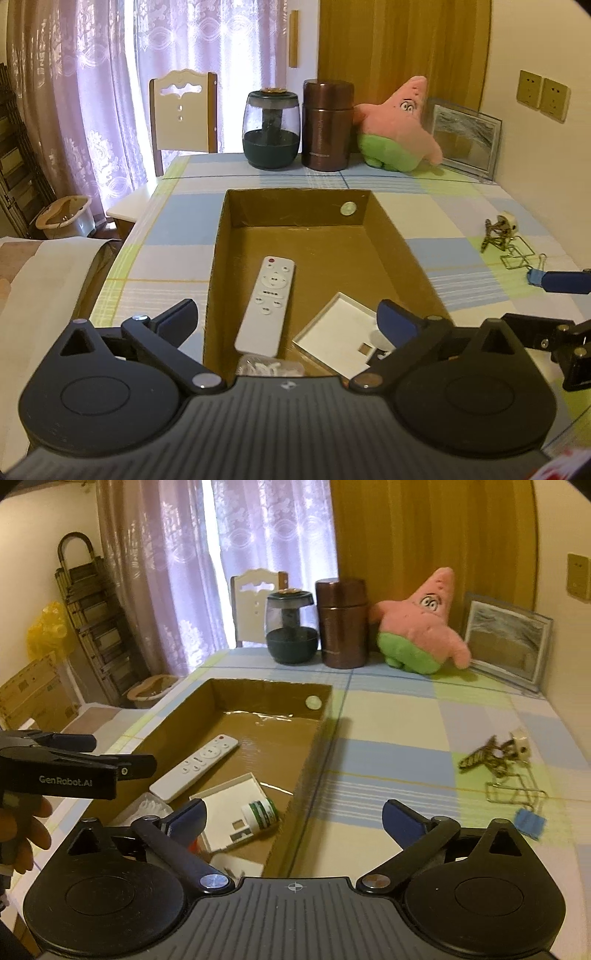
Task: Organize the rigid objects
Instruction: 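Move both grippers toward the blue binder clip and wire rack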
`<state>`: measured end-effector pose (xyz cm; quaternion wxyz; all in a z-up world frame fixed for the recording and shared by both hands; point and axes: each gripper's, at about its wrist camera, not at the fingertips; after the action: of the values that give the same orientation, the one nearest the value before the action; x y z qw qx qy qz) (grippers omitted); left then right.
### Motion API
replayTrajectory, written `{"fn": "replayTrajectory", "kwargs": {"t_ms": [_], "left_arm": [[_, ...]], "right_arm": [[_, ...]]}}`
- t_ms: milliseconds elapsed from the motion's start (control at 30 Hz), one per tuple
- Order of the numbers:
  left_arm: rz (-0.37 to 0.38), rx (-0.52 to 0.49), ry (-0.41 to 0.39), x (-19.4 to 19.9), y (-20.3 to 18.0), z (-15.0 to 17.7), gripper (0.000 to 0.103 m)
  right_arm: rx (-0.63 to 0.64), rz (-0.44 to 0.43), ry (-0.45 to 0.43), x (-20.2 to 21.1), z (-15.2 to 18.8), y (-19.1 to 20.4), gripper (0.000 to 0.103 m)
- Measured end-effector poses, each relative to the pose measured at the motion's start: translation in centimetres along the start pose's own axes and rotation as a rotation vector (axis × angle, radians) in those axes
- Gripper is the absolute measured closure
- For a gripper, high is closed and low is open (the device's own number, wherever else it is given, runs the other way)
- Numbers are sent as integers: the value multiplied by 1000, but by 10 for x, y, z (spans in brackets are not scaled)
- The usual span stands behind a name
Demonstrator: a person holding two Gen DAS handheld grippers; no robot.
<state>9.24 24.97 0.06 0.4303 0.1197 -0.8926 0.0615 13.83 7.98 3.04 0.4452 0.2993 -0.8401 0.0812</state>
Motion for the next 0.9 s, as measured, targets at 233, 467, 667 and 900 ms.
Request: {"fn": "replayTrajectory", "kwargs": {"t_ms": [233,467,667,900], "left_arm": [[14,-5,-28,31,-23,6,2],[40,-17,-50,57,-49,10,2],[83,-17,-61,72,-72,17,2],[129,-29,-59,78,-100,25,2]], "right_arm": [[-47,29,-14,34,20,-10,3],[-103,53,-42,68,42,-27,3],[-145,99,-74,98,59,-45,3],[-193,166,-92,121,80,-66,3]]}}
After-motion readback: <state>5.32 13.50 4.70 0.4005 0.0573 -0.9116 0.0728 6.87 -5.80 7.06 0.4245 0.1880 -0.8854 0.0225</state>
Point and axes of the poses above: each gripper's, at about its wrist camera, not at the fingertips, and x roughly against the way its jaws point, y to its left, z to its underside, and after that the axes turned 13 degrees about y, right-handed
